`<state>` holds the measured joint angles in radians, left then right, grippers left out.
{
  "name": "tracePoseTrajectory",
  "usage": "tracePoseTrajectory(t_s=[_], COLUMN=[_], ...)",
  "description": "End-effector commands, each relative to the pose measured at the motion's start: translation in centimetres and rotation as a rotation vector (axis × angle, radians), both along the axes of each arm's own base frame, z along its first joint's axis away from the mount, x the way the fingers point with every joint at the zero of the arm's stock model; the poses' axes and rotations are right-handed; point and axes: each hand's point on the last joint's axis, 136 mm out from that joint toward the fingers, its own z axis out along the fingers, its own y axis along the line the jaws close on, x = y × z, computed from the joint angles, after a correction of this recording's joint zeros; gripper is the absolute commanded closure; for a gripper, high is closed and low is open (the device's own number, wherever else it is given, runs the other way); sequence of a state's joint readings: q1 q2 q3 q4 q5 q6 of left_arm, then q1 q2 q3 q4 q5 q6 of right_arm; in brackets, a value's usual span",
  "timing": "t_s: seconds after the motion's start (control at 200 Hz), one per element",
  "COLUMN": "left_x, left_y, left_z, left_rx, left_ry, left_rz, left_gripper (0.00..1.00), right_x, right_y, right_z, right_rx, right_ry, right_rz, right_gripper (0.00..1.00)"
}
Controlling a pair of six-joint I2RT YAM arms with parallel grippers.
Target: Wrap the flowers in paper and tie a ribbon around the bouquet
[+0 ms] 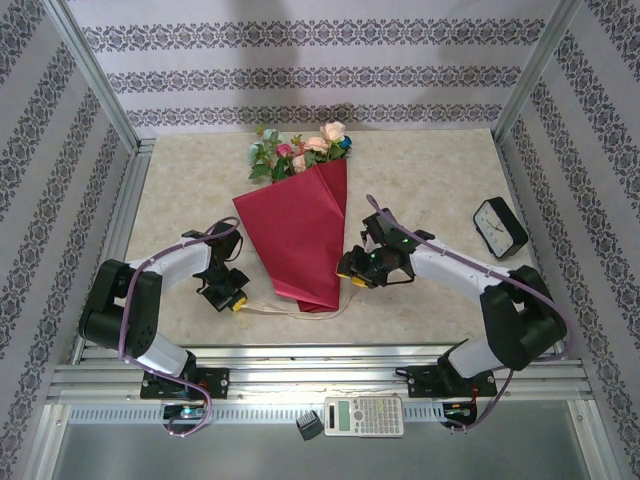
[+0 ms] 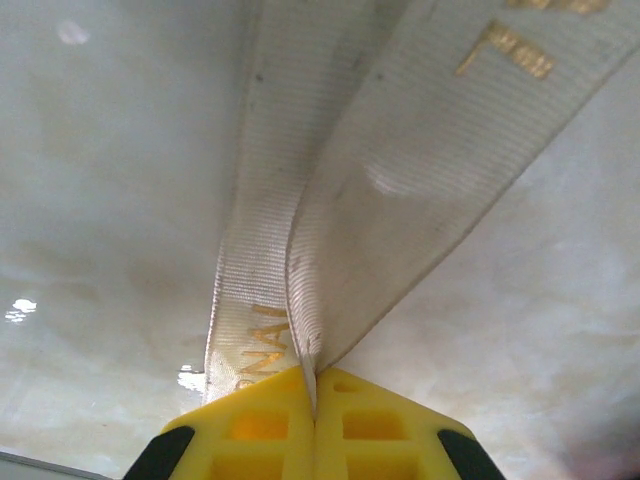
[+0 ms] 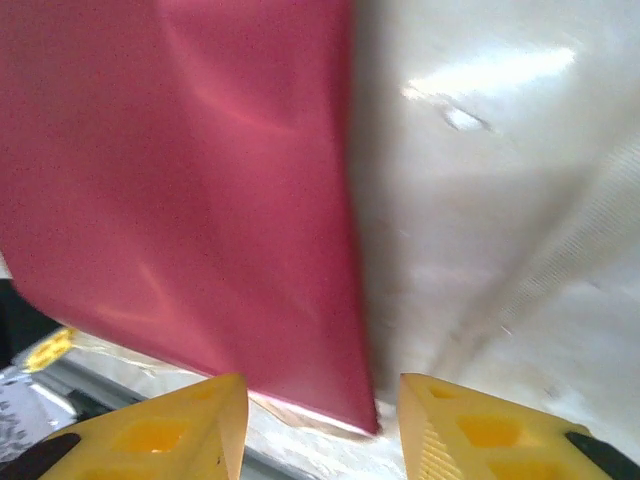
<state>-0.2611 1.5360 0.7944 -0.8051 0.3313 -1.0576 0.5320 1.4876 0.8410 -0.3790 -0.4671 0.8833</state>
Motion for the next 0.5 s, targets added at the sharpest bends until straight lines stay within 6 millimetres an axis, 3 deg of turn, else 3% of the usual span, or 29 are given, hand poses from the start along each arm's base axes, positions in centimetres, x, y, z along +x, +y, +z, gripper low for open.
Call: tracePoseTrajectory(t_s=[0.0, 0.23, 0.355, 0.495], left_x=[-0.9, -0.2, 0.0, 0.4], left_y=[0.6, 0.5, 0.3, 0.1], left_z=[0.3, 0.7, 0.7, 0.7], left_rx=[0.037, 0.036, 0.031, 0.026], left_ry=[0.021, 0.007, 0.002, -0.007], left_rz=[-0.013, 0.002, 0.016, 0.029], left_gripper=[1.00, 1.00, 1.00, 1.00], right_x=[0.8, -0.2, -0.4, 0.8], right_y=[2.0, 1.9, 2.6, 4.1], right_z=[-1.7, -5.6, -5.7, -4.8], right_rx=[0.105, 0.091, 0.153, 0.219], right_ry=[-0.018, 0.028, 0.023, -0.008], right_rz=[0.046, 0.072, 0.068, 0.053], right_gripper=[0.56, 0.50, 0.49, 0.50])
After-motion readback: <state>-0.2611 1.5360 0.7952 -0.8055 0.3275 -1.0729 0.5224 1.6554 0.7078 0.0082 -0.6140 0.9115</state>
